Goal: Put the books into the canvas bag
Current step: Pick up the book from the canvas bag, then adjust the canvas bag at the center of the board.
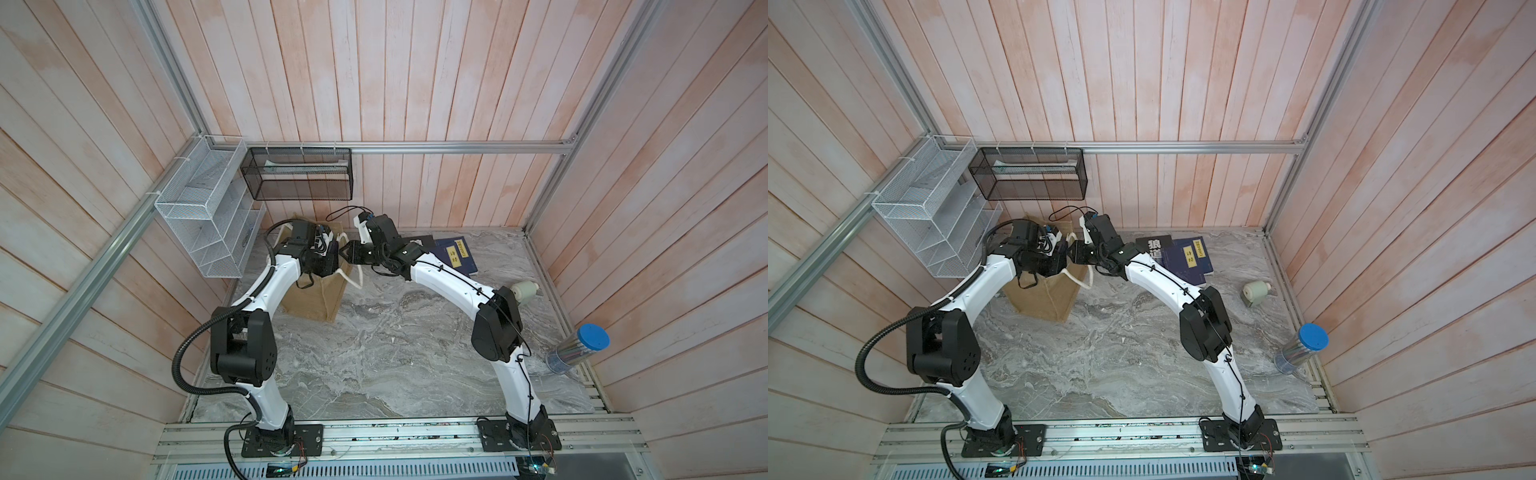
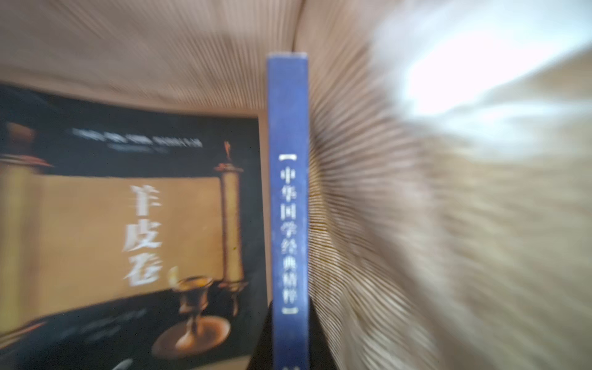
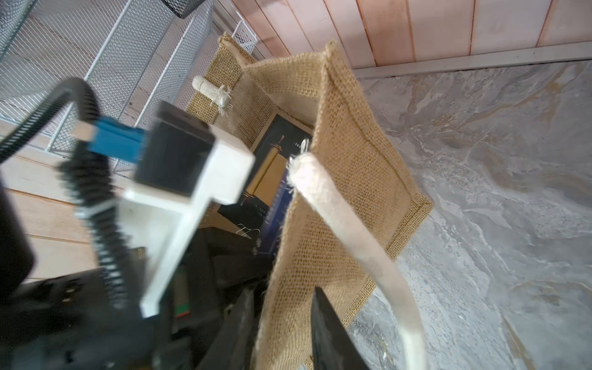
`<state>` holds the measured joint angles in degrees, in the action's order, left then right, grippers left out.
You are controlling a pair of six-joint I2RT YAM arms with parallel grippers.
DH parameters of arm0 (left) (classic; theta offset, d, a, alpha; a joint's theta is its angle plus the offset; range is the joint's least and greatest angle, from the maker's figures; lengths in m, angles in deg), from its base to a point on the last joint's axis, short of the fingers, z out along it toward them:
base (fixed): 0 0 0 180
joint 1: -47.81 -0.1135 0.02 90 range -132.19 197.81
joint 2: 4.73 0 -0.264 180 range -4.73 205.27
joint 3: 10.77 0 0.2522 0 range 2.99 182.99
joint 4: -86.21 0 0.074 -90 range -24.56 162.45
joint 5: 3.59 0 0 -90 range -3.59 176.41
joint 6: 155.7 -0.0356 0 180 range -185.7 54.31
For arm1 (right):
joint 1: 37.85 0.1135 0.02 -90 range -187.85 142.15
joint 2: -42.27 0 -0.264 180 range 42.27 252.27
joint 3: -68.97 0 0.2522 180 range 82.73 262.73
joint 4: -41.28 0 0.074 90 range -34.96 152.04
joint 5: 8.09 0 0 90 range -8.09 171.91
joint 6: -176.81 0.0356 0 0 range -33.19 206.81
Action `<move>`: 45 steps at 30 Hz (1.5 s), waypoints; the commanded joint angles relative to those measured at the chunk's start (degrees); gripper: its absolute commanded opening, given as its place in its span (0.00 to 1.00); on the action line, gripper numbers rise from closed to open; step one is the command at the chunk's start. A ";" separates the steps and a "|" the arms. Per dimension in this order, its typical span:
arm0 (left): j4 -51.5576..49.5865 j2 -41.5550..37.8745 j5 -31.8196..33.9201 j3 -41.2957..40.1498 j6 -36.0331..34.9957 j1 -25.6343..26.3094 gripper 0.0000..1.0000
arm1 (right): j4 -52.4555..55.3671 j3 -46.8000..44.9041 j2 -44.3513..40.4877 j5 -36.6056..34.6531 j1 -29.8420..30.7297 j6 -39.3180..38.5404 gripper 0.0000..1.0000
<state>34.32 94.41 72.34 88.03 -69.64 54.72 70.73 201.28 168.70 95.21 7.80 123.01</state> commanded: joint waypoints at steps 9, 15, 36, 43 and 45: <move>-5.04 -10.18 -9.19 8.65 -1.42 -6.83 0.00 | -4.57 -12.45 -8.69 -0.35 0.23 -1.20 0.00; -11.10 -6.29 -14.81 11.21 -5.06 -7.43 0.00 | -7.92 -18.38 -13.19 -0.26 -0.87 -0.92 0.00; -18.01 1.76 -17.02 14.68 -14.70 -10.30 0.00 | -2.28 -5.31 -6.82 0.82 -4.18 -2.52 0.00; -12.68 -4.41 -17.30 6.08 -4.25 -10.39 0.00 | 5.24 11.32 0.23 1.94 -7.53 -5.15 0.00; -9.75 -4.71 -17.64 4.08 0.13 -10.45 0.00 | 6.32 14.83 1.96 3.06 -8.08 -5.43 0.00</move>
<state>21.66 91.61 55.23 94.10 -76.39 44.87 77.90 209.43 170.41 98.62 2.27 119.95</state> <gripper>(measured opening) 0.114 0.044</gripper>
